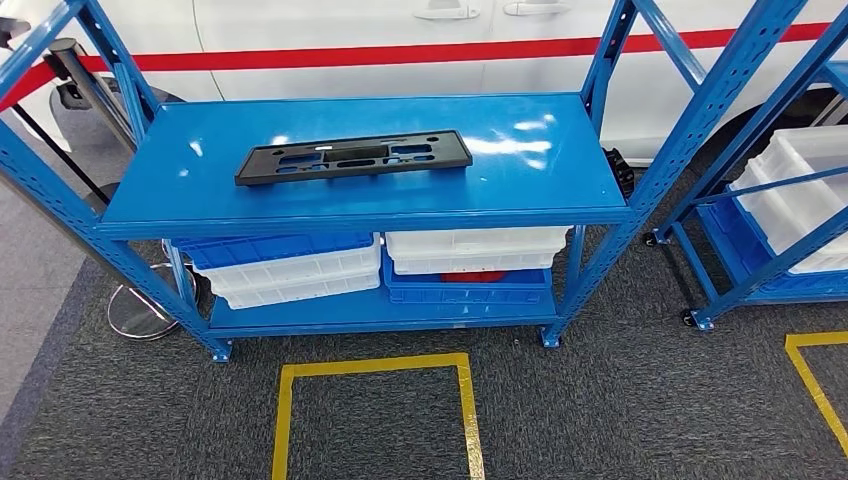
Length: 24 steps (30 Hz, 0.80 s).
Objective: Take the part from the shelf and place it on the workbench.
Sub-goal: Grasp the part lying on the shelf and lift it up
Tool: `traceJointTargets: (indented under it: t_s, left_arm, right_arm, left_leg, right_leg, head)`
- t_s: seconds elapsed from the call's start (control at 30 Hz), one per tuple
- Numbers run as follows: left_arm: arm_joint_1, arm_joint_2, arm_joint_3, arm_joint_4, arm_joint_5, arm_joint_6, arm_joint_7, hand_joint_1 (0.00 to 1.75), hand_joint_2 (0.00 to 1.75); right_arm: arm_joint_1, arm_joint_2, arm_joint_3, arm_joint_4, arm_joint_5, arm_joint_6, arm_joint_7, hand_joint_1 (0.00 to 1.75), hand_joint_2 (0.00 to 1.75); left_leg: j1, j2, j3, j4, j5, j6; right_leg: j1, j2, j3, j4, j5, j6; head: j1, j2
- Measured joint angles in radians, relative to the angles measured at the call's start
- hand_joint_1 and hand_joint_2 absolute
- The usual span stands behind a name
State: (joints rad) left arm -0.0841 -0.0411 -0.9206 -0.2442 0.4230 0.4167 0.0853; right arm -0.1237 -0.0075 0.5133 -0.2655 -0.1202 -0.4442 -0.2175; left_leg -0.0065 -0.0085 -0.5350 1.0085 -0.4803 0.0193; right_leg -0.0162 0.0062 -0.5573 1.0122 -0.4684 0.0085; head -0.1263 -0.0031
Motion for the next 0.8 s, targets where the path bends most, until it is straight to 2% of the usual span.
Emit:
traceJointTargets:
  t_s: [0.17,0.37,0.57,0.8]
  left_arm:
    - [-0.015,-0.001,-0.068,0.016,0.031,0.026,0.019,0.0,0.0]
    - [-0.03,-0.004,-0.124,0.029,0.061,0.047,0.035,0.0,0.0]
    - [-0.042,-0.012,-0.16,0.036,0.083,0.056,0.05,0.0,0.0]
    - [-0.054,-0.018,-0.195,0.043,0.099,0.06,0.063,0.0,0.0]
  right_arm:
    - [-0.095,-0.022,0.049,-0.044,0.092,-0.052,-0.066,0.0,1.75]
    - [-0.166,-0.037,0.06,-0.154,0.234,-0.093,-0.125,0.0,1.75]
    - [-0.177,-0.039,0.047,-0.304,0.399,-0.107,-0.153,0.0,1.75]
    - [-0.142,-0.034,-0.003,-0.5,0.577,-0.087,-0.179,0.0,1.75]
  left_leg:
    - [0.0,0.0,0.0,0.0,0.001,0.0]
    - [0.0,0.0,0.0,0.001,0.001,0.0]
    - [0.0,0.0,0.0,0.001,0.001,0.0]
    - [0.0,0.0,0.0,0.001,0.001,0.0]
  right_leg:
    - [0.0,0.0,0.0,0.0,0.0,0.0]
    - [0.0,0.0,0.0,0.0,0.0,0.0]
    - [0.0,0.0,0.0,0.0,0.0,0.0]
    - [0.0,0.0,0.0,0.0,0.0,0.0]
  head:
    - [0.0,0.0]
    - [0.0,0.0]
    - [0.0,0.0]
    - [0.0,0.0]
